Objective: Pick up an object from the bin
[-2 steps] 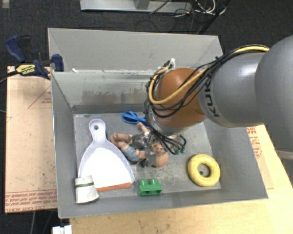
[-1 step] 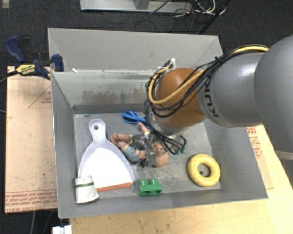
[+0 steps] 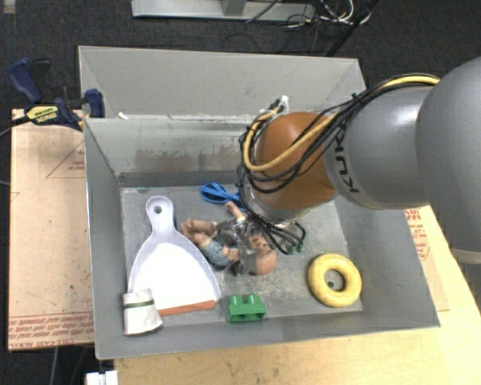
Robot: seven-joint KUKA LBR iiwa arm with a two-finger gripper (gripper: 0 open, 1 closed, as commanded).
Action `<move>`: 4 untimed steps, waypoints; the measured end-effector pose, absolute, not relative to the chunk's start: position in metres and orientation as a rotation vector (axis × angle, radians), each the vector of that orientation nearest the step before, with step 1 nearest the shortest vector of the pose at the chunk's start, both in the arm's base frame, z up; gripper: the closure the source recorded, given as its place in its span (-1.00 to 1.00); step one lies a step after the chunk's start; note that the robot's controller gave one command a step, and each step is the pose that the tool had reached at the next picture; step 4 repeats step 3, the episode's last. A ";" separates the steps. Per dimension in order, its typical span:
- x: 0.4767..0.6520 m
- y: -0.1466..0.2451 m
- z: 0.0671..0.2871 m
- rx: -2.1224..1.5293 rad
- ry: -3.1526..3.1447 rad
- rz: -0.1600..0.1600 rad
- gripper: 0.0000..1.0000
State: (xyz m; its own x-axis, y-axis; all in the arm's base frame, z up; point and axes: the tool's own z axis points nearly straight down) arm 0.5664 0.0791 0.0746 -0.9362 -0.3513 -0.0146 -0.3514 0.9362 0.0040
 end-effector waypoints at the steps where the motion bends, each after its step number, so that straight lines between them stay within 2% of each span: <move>1: 0.566 0.079 0.075 -0.558 3.078 0.011 1.00; 2: 0.566 0.079 0.075 -0.558 3.078 0.011 1.00; 3: 0.570 0.075 0.210 -0.629 3.062 0.012 1.00; 4: 0.570 0.075 0.210 -0.629 3.062 0.012 1.00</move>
Offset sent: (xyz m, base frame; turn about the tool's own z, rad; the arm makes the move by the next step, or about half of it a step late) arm 0.0000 0.0000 0.0000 0.0000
